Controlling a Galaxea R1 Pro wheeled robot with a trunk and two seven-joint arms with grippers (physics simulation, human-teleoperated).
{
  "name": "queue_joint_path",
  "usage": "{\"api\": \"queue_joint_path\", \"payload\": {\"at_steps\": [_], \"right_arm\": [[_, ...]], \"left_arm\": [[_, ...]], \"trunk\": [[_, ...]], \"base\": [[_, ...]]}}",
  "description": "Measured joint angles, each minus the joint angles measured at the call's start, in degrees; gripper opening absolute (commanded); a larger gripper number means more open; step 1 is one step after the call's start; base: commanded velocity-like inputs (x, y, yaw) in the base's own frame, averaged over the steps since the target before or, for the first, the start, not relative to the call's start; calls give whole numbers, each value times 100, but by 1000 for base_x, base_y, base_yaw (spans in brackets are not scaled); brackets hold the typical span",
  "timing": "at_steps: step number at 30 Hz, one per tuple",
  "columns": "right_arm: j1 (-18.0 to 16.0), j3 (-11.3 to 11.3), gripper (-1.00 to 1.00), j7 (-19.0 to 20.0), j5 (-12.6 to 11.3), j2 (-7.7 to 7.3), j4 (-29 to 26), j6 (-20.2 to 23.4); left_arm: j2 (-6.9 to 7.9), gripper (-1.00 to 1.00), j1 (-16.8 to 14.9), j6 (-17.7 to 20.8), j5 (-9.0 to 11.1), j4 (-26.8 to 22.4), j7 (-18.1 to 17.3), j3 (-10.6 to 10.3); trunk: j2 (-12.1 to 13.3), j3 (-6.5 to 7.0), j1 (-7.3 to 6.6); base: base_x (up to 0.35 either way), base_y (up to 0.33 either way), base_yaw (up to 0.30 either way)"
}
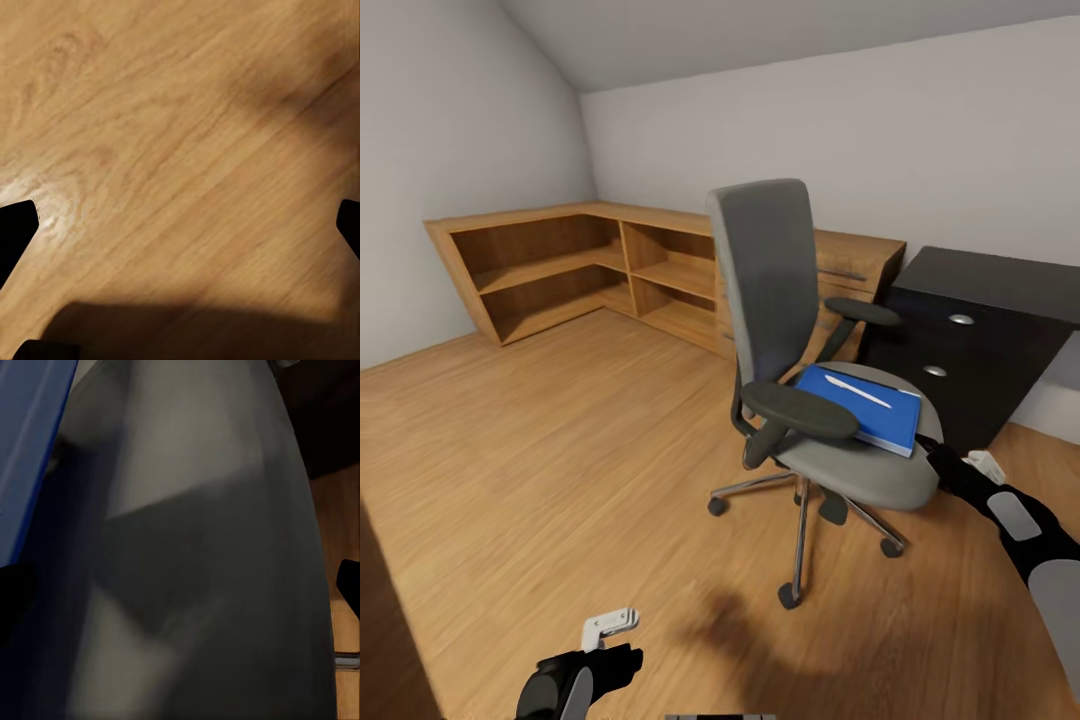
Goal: In the bedroom, organize the workspace by keeping the computer under the desk, ensuring the monitor is on the desk, placing the keyboard on the desk next to the monitor, placing the mouse on the desk next to the keyboard, moving the folder from the swivel chair onto the desk next to the mouse, stacking the notebook on top of the folder with the pen on top of the notebook, and positioning the swivel chair next to the desk.
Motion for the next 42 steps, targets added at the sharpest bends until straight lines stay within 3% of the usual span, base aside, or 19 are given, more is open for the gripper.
{"api": "queue_joint_path", "payload": {"at_steps": [25,30,38,42], "right_arm": [[0,8,100,8,7,-8,-290,-1],[1,21,100,15,-7,-14,-338,3],[2,30,100,16,-16,-16,-347,5],[2,31,100,19,-23,-15,-178,1]], "left_arm": [[-17,100,-4,-9,0,135,-1,-19],[-16,100,-3,-8,1,165,-4,-160],[-15,100,-3,-73,2,169,-3,-206],[-16,100,-2,-76,6,170,-1,-213]], "trunk": [[0,-178,0],[0,-208,0],[0,-213,0],[5,-125,-10]], "base": [[0,0,151],[0,0,109],[0,0,9],[0,0,0]]}}
